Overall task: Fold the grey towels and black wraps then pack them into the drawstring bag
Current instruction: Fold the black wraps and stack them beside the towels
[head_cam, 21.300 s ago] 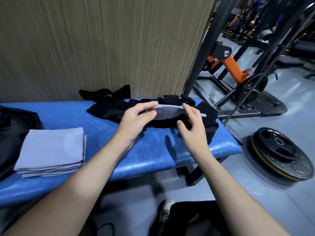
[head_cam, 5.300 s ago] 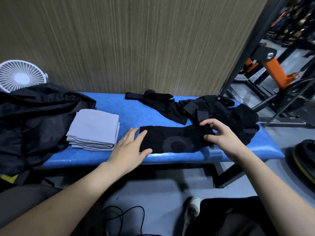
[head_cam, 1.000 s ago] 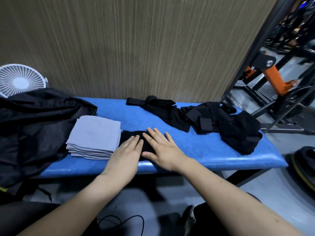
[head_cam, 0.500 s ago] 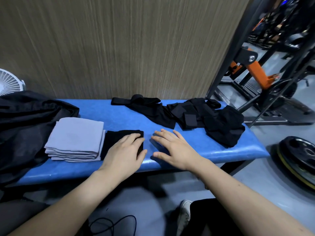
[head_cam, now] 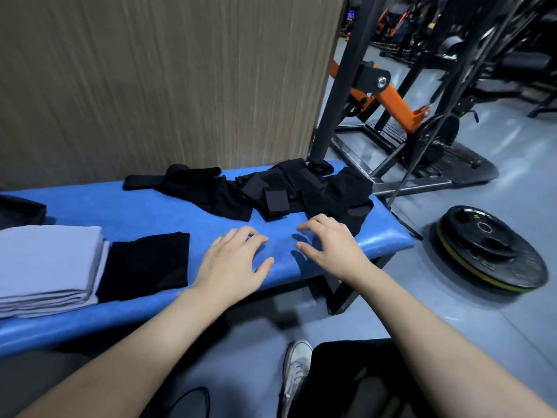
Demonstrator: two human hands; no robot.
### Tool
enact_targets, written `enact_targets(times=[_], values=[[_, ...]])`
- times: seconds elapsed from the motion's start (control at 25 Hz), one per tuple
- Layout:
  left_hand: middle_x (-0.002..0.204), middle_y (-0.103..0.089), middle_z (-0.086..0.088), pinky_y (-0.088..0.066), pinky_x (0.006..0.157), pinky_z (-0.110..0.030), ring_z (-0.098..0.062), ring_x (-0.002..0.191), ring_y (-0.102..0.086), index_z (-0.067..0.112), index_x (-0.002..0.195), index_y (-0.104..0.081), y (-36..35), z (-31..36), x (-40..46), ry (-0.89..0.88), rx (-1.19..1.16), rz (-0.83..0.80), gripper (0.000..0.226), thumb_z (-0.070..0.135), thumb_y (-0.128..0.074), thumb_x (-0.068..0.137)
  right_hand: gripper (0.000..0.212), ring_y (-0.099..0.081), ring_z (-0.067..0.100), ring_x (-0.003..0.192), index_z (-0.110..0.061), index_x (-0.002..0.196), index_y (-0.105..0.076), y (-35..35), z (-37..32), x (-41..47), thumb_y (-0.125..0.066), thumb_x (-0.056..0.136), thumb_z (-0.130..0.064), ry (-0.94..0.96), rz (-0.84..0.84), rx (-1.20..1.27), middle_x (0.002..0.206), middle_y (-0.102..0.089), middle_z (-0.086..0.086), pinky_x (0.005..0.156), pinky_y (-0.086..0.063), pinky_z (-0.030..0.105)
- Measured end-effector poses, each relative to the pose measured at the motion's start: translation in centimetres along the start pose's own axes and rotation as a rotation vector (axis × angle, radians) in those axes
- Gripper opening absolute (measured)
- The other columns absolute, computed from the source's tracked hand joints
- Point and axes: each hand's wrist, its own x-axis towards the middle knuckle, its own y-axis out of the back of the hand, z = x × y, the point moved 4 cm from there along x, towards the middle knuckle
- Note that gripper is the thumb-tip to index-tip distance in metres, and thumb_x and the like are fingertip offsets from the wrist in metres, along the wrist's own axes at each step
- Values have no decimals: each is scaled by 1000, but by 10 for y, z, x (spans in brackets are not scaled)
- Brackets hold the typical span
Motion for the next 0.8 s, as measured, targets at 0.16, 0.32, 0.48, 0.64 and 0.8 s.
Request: enact_targets(times=[0.16,0.32,0.48,0.64,0.8], values=[[115,-55,11,-40,88,-32,-17,106,-53,27,121,-61,-19,27,20,-27,-53,-5,43,53,-49,89,34,-51,21,108,-25,115,-65,19,44,-6,-74,84,-36,-163,102,-84,113,-56,-4,94,-37,36],[115,-55,11,-41,88,-31,-16,105,-52,27,120,-61,-32,44,32,-46,-111,7,37,49,-54,91,39,-48,22,105,-25,116,-63,19,65,-11,-77,80,-34,-210,96,-176,113,-53,-3,89,-38,35],[114,-55,13,-42,88,-29,-14,105,-51,27,117,-62,-38,49,38,-38,-165,23,33,48,-55,92,33,-53,25,98,-22,112,-64,19,69,-11,-75,82,-29,-204,156,-204,107,-57,0,85,-43,38],[112,-58,15,-41,90,-28,-12,105,-52,28,113,-63,-39,53,40,-12,-259,28,26,43,-57,93,7,-58,28,86,-15,89,-64,26,59,-10,-67,83,-17,-168,258,-183,90,-60,2,74,-45,41],[106,-61,17,-35,82,-22,-9,101,-53,29,110,-65,-37,53,40,102,-490,-18,20,40,-57,95,9,-53,18,79,-17,88,-55,30,27,-16,-63,85,-18,-58,278,-14,87,-55,-6,63,-45,36]])
